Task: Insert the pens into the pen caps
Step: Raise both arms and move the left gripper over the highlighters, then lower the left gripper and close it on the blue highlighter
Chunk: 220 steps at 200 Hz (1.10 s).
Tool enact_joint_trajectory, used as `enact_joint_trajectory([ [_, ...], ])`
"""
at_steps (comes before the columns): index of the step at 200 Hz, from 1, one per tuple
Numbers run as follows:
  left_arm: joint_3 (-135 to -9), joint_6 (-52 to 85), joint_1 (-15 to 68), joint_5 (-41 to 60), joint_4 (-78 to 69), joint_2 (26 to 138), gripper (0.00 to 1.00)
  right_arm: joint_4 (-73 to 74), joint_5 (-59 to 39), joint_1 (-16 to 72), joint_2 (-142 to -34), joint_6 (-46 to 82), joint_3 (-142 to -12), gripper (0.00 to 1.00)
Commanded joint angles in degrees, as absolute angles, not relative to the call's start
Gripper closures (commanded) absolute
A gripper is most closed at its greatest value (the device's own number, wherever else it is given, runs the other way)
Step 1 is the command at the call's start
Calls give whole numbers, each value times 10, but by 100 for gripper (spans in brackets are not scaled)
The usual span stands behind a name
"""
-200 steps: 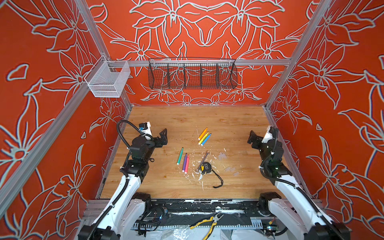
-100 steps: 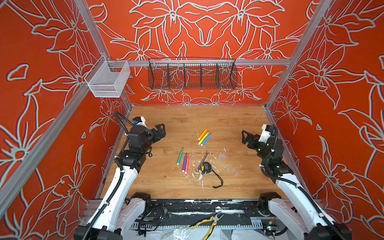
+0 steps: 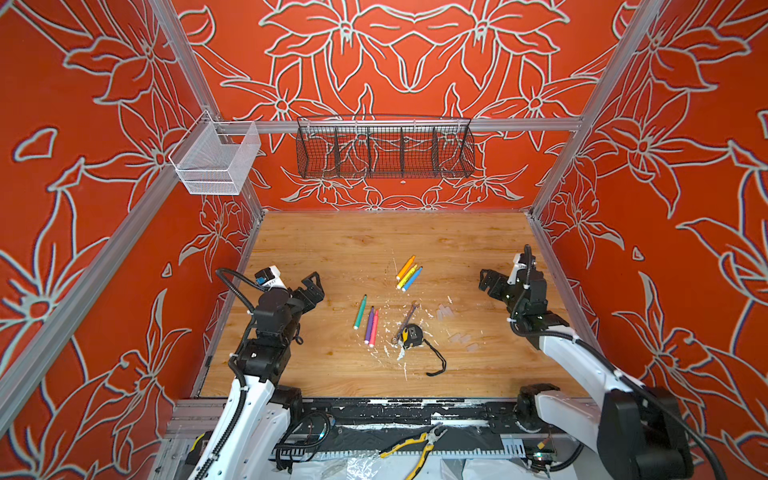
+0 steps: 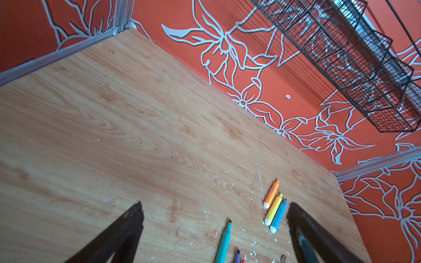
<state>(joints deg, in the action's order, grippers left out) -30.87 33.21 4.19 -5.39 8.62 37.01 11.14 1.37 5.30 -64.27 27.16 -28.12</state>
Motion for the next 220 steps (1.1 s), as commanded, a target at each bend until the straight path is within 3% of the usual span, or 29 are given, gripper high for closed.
enact_joint_trajectory([
  [1, -345, 310, 42, -13, 100, 432, 1, 138, 31, 53, -676, 273, -294, 2],
  [24, -377, 296, 73, 57, 74, 511, 8, 147, 42, 55, -682, 275, -293, 2],
  [51, -451, 264, 191, -30, 108, 611, 10, 157, 46, 55, -690, 279, -289, 2],
  [85, -524, 229, 284, -8, 115, 719, 16, 146, 38, 55, -715, 279, -308, 2],
  [112, -606, 206, 347, -43, 168, 815, 27, 142, 37, 56, -722, 279, -314, 2],
  [153, -702, 189, 385, -25, 215, 945, 41, 141, 38, 56, -726, 280, -315, 2],
  [220, -887, 181, 394, -72, 312, 1141, 51, 127, 32, 56, -747, 279, -335, 2],
])
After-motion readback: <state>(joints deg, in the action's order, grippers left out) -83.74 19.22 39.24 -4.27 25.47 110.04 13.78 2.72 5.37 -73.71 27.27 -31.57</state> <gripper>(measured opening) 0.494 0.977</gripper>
